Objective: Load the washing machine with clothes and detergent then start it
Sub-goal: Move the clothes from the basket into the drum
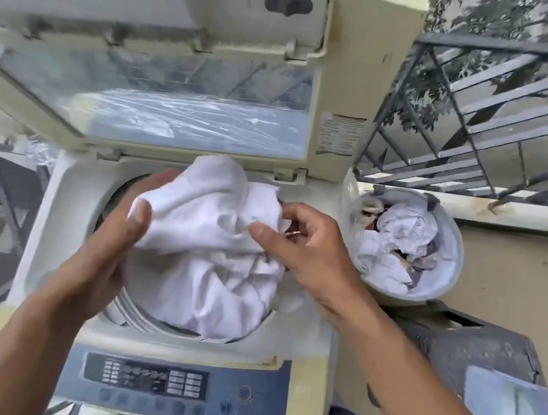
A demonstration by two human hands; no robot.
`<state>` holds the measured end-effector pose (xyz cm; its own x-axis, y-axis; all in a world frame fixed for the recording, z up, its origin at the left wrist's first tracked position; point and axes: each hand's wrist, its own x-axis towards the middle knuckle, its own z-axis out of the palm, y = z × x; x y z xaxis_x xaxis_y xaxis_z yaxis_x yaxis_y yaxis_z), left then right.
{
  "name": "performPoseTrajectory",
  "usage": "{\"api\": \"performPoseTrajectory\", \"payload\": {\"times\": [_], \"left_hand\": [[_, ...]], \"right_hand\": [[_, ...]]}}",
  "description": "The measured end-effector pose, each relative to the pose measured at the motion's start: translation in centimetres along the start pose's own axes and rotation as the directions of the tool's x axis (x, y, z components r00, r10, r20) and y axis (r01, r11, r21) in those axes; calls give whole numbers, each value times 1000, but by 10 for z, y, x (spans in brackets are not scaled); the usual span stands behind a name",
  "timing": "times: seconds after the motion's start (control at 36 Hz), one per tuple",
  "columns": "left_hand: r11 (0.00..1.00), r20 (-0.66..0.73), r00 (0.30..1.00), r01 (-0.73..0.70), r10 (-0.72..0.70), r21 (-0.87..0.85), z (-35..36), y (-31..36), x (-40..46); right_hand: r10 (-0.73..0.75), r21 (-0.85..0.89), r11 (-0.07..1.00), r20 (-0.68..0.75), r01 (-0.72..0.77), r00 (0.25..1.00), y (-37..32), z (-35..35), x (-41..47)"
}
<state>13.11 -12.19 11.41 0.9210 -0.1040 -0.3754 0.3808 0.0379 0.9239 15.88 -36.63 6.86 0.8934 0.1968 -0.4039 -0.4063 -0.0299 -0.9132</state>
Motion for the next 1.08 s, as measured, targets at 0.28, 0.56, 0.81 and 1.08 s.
{"api": "performPoseTrajectory", "payload": {"times": [0.28, 0.56, 0.81, 1.08], "left_hand": [[909, -523, 849, 275, -77, 313, -115, -78, -7], [849, -626, 757, 445, -187, 285, -137, -117, -17], [832, -445, 883, 357, -152, 424, -140, -111, -14], [805, -195, 981, 129, -17, 579, -55, -80, -2]], "right_hand": [[90, -445, 876, -225, -185, 970, 52, 69, 29], [297, -659, 629, -286, -412, 911, 82, 78, 41], [155, -621, 716, -304, -319, 940, 76, 81, 17], [-115, -531, 837, -406, -132, 907, 52, 25, -24]]}}
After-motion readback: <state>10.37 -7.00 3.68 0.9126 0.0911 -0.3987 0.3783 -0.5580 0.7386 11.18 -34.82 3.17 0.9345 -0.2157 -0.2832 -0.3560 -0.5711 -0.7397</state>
